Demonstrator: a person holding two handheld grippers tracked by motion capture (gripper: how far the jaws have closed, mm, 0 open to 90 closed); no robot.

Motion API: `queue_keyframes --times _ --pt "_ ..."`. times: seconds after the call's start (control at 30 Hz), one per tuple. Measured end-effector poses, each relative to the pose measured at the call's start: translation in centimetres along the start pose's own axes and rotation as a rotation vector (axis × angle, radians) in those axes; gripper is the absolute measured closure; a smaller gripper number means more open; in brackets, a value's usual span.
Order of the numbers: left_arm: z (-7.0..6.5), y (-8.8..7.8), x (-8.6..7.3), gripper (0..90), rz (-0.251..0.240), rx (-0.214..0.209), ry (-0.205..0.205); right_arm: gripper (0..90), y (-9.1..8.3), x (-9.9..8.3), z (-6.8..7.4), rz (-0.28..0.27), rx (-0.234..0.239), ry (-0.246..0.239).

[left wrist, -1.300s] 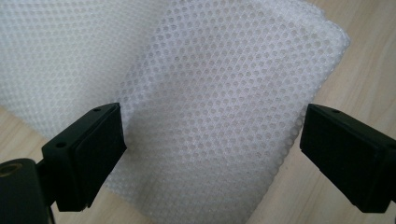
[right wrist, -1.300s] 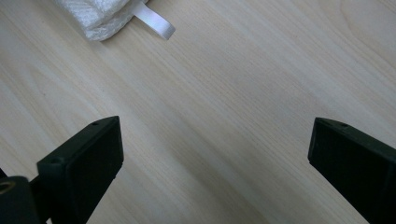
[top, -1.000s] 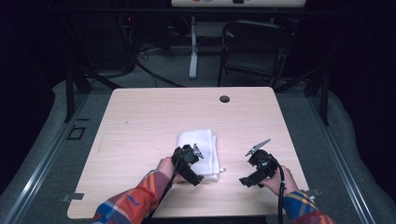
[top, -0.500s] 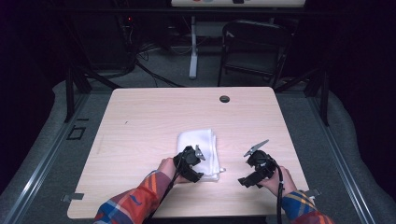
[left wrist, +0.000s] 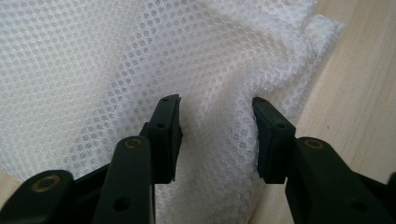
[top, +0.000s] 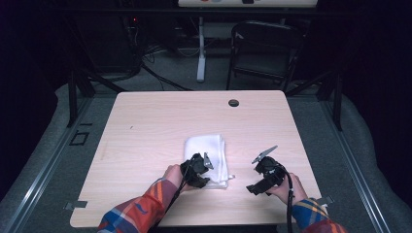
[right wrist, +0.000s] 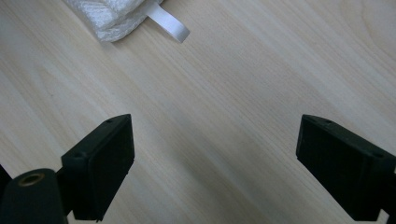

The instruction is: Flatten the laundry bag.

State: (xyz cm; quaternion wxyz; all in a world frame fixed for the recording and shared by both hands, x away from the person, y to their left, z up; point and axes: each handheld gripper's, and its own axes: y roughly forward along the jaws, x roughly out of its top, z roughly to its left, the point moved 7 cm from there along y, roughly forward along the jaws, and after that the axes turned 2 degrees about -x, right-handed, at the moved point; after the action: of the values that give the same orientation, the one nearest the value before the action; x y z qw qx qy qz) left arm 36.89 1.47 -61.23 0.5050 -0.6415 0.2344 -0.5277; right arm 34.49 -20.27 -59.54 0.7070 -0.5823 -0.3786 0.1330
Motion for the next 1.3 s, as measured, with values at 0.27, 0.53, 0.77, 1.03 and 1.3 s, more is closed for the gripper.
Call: queue_keyframes --times 0.27,0.53,0.77,1.03,1.3 --pt "0.2 0.0 0.0 72.1 -0.010 0.014 0.001 19.8 0.1 0.3 0.3 -0.010 -0.012 -0.009" --pt "0.3 -0.3 0.0 81.4 -0.035 0.008 0.000 41.7 0.3 1.5 1.3 -0.060 -0.004 -0.022" --pt "0.5 -0.6 0.1 82.1 -0.060 0.011 -0.004 81.8 0.5 3.1 2.8 -0.091 -0.017 -0.110" --pt "0.5 -0.8 0.2 82.0 -0.076 0.020 0.010 89.9 2.2 4.2 4.1 -0.055 -0.002 -0.168" --pt "0.5 -0.9 0.3 81.9 -0.085 0.027 0.024 90.0 3.3 5.8 5.0 -0.095 0.006 -0.170"
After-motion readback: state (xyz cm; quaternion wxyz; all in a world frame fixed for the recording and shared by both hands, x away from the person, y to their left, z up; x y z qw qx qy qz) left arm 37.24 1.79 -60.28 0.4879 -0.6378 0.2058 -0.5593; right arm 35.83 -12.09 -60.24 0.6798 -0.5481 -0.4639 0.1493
